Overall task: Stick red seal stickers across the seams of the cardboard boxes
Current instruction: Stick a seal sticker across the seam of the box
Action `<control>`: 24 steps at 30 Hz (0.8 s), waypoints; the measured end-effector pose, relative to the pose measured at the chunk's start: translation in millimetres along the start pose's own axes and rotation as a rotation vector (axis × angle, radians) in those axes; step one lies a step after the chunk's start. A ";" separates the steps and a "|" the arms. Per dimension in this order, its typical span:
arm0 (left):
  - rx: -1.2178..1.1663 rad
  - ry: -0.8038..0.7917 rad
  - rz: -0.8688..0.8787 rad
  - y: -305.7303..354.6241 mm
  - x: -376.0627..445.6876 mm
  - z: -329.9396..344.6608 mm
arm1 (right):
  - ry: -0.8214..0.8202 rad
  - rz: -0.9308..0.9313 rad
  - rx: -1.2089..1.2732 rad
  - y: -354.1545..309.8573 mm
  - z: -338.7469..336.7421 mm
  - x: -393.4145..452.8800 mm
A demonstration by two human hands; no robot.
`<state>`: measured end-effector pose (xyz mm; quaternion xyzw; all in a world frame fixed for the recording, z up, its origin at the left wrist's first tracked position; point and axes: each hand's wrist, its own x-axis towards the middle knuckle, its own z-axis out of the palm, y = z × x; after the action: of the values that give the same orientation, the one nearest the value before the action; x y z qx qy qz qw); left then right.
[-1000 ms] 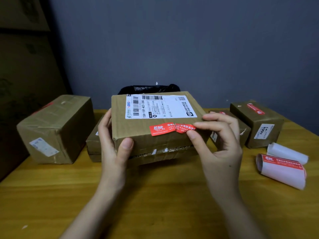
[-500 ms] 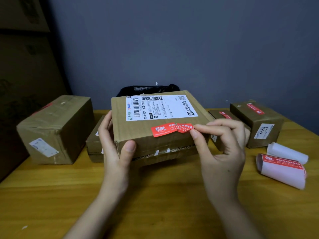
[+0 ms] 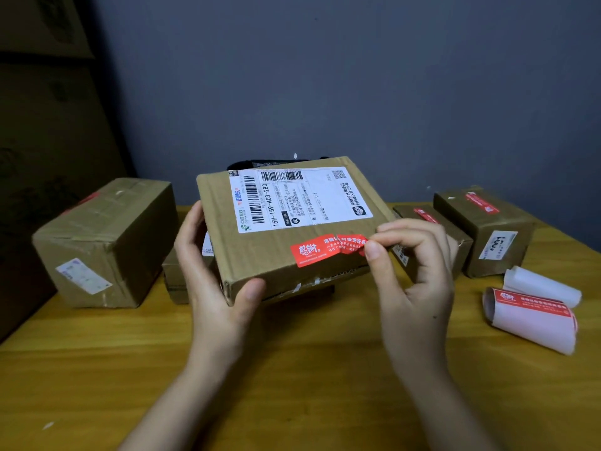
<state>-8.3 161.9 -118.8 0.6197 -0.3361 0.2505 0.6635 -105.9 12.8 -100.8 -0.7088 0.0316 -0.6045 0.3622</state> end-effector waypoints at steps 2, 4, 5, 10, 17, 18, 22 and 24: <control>0.024 0.001 0.019 -0.6 0.2 -1.1 | -0.015 -0.017 -0.014 0.6 0.1 -0.2; 0.031 0.004 0.024 -0.4 0.6 -1.5 | -0.021 -0.039 -0.037 1.0 0.8 -0.5; 0.027 0.006 0.025 -0.3 1.0 -1.4 | -0.023 -0.047 -0.044 1.4 1.5 -0.7; 0.116 -0.005 0.073 -3.5 0.8 -0.7 | -0.002 0.041 0.096 -1.1 1.3 -3.5; 0.089 0.036 0.038 -2.0 -1.2 0.8 | -0.030 0.048 0.163 -5.2 -0.1 -2.1; 0.090 0.039 0.037 -1.9 -1.2 0.9 | -0.046 0.053 0.196 -6.2 -0.5 -1.9; 0.115 0.024 0.056 -3.2 -2.2 2.0 | -0.088 0.141 0.363 -11.7 0.6 -3.5; 0.128 0.018 0.076 -5.9 -1.2 1.1 | -0.103 0.184 0.408 -13.6 3.0 -4.5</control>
<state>-4.9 160.2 -123.6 0.6452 -0.3366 0.3022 0.6157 -109.7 26.4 -97.0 -0.6450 -0.0453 -0.5259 0.5526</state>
